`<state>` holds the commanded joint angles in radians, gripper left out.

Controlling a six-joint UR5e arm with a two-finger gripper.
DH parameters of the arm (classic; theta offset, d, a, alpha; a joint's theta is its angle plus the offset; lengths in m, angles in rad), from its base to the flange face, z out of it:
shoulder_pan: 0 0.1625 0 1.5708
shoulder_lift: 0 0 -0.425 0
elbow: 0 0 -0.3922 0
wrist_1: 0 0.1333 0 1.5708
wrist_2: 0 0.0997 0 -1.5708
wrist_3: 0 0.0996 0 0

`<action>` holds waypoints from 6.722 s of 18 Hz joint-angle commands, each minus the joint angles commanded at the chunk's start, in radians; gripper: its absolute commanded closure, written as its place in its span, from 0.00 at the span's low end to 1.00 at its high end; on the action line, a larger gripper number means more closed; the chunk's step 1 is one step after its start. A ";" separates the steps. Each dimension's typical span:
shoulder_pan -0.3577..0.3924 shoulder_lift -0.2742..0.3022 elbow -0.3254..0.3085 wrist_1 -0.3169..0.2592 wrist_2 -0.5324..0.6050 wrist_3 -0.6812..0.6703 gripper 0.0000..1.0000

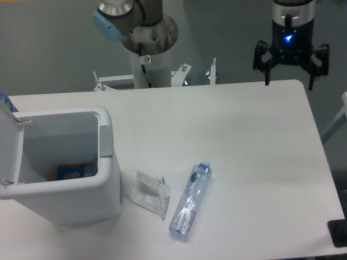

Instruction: Place the trash in the trash can

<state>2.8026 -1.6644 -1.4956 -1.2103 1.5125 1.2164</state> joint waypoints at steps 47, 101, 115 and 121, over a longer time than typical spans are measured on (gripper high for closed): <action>-0.411 -0.328 -0.152 0.178 -0.207 -1.058 0.00; -0.327 -0.219 0.087 0.175 -0.382 -1.054 1.00; -0.304 -0.126 0.166 0.173 -0.641 -1.215 1.00; -0.392 -0.034 0.019 0.179 -0.640 -1.203 1.00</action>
<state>2.4101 -1.6982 -1.4770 -1.0309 0.8728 0.0138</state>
